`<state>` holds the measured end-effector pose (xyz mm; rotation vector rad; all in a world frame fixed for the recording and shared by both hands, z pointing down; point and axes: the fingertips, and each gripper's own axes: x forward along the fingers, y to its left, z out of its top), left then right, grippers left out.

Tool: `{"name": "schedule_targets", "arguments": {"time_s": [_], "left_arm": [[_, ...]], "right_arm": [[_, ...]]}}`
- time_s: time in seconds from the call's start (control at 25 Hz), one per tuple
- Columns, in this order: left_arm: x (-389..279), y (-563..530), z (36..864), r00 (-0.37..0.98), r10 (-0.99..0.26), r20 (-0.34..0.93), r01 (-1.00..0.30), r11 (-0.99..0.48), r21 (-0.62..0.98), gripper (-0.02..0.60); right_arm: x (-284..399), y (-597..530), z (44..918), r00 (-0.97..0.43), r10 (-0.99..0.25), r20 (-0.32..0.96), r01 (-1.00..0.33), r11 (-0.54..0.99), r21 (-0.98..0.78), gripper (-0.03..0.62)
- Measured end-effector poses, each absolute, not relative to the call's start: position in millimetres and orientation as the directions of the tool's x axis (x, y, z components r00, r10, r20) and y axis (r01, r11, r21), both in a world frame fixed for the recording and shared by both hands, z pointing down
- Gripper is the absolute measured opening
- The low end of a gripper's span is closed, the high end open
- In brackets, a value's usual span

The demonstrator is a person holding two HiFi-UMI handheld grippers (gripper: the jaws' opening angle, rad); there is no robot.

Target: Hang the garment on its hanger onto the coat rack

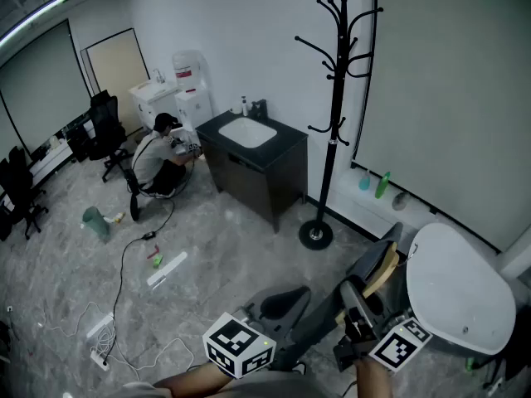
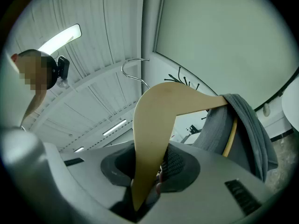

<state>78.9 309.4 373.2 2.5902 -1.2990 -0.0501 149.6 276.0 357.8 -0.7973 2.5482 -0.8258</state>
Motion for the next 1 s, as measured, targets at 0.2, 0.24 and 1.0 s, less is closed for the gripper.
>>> {"name": "schedule_targets", "arguments": {"time_s": [0.2,0.24,1.0], "left_arm": [[87.2,309.2,373.3,0.598,-0.797,0.079,-0.79,-0.57,0.229,0.006],[88.4,310.0,373.3,0.597,-0.799,0.079,-0.791,-0.568,0.228,0.006],[99.3,274.6,386.1,0.534,-0.836,0.122,-0.836,-0.502,0.219,0.006]], "right_arm": [[152.0,276.4,357.6,-0.797,-0.587,-0.146,-0.389,0.683,-0.619,0.106],[152.6,277.1,357.3,-0.799,-0.584,-0.147,-0.387,0.684,-0.618,0.106],[167.6,222.2,346.9,-0.827,-0.539,-0.162,-0.338,0.706,-0.622,0.106]]}}
